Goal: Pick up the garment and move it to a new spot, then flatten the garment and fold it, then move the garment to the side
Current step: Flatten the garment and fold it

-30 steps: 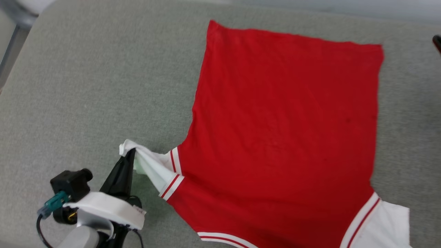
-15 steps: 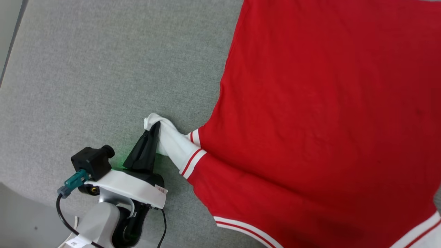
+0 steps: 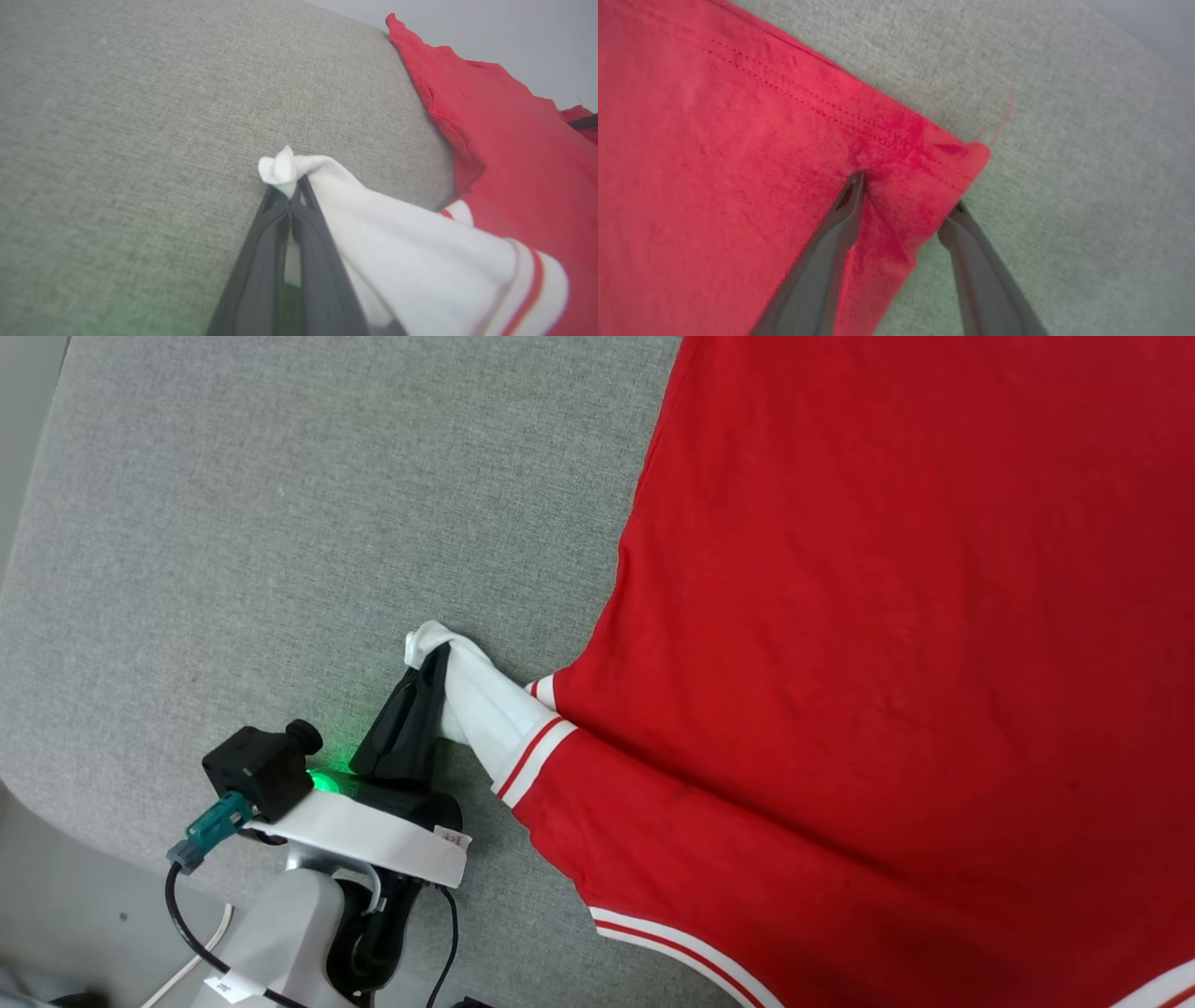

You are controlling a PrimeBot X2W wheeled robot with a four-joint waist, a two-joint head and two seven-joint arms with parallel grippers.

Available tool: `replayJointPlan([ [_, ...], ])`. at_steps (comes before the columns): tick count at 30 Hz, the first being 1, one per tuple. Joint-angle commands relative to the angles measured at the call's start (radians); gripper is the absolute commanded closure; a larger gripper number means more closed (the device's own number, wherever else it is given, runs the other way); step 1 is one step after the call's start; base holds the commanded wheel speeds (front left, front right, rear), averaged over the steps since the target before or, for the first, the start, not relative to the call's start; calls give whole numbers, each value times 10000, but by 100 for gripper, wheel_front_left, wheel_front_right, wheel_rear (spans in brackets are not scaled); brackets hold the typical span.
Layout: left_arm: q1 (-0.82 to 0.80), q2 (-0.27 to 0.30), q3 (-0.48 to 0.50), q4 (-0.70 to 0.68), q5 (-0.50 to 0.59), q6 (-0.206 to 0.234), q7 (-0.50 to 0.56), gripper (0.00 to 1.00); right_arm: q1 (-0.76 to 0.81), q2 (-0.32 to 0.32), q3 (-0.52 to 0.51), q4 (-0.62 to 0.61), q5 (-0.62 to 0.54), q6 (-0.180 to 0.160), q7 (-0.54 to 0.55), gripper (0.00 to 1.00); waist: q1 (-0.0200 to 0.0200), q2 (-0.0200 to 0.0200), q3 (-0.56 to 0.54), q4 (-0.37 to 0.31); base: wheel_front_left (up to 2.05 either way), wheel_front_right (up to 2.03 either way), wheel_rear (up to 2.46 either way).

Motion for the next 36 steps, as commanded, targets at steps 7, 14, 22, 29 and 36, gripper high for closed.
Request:
replayJointPlan([
  [7, 137, -2, 302, 273, 238, -84, 37, 100, 138, 142, 175, 279, 254, -8, -961, 100, 2, 0, -535, -356, 0, 0, 0],
  [14, 784, 220, 579, 249, 401, 119, 16, 100, 973, -408, 624, -562, 1464, -7, -2490, 100, 2, 0, -1922, -1025, 0, 0, 0],
  [22, 1764, 534, 880, -159, 223, 544, 143, 100, 3406, -1390, 727, -1908, 2554, -7, -2986, 100, 2, 0, -3037, -1765, 0, 0, 0],
  [29, 2587, 781, 1096, -652, 122, 906, 314, 100, 6270, -1776, 42, -2950, 3087, -7, -3171, 100, 2, 0, -3791, -2174, 0, 0, 0],
  [36, 3044, 955, 1181, -1054, 52, 1142, 497, 100, 9519, -1500, -983, -3575, 3278, -7, -2895, 100, 2, 0, -4179, -2407, 0, 0, 0],
])
